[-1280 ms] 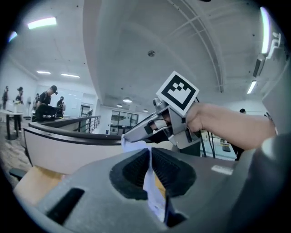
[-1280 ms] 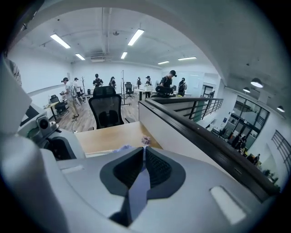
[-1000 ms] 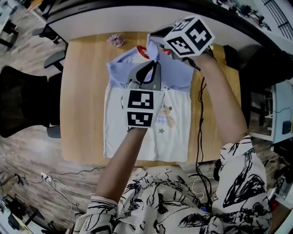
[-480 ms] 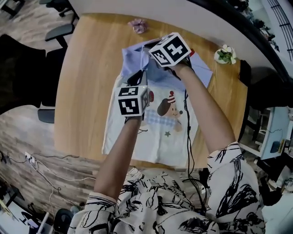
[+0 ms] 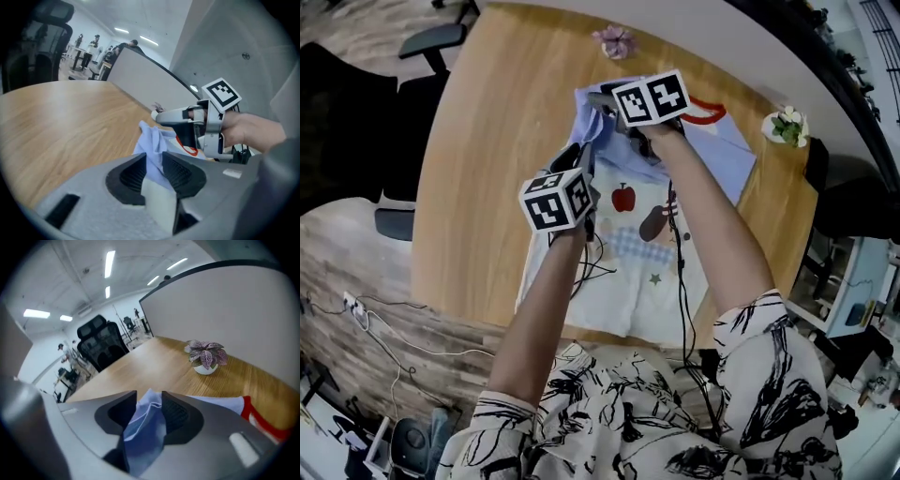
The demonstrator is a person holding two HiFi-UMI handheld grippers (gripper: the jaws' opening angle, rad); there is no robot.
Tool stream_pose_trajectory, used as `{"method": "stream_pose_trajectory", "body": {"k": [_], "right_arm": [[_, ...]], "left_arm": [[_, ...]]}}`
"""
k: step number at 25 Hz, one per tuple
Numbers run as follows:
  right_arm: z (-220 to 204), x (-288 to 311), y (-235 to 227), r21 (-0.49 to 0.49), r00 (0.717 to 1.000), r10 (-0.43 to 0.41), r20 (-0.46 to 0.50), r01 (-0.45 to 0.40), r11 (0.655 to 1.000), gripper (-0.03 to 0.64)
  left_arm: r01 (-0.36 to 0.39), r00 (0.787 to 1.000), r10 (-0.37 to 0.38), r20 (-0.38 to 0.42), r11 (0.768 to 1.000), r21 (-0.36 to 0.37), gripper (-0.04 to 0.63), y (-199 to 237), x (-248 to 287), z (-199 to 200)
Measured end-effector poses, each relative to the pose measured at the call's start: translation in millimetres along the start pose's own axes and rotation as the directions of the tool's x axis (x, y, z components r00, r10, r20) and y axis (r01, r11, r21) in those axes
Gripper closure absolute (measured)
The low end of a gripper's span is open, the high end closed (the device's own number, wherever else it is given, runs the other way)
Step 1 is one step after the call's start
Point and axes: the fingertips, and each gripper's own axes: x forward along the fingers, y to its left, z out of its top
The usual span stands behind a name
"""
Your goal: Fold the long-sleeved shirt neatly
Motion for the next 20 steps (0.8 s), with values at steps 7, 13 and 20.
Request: {"method": "stream_pose_trajectory", "body": {"k": [7, 13, 20], "right_arm": [[10, -10, -13, 0.028, 0.996, -0.048, 0.075, 0.046, 0.999, 0.428], [-16, 2, -15, -0.143, 0.990, -0.137, -0.023, 0.132, 0.981, 0.521], [-17, 32, 4, -0.202, 0.984, -0.179, -0.007, 0.174, 0.964, 0.555]], "left_arm": [[-0.098, 0.990, 0.077, 0.115, 0.977, 0.188, 0.464, 11, -23, 20], [0.179, 0.984, -0.160, -0.080, 0.899, 0.401, 0.495, -47, 10, -3], [-0.054, 0.998, 0.054, 0.009, 0.953, 0.297, 0.501, 21, 0, 9]]}}
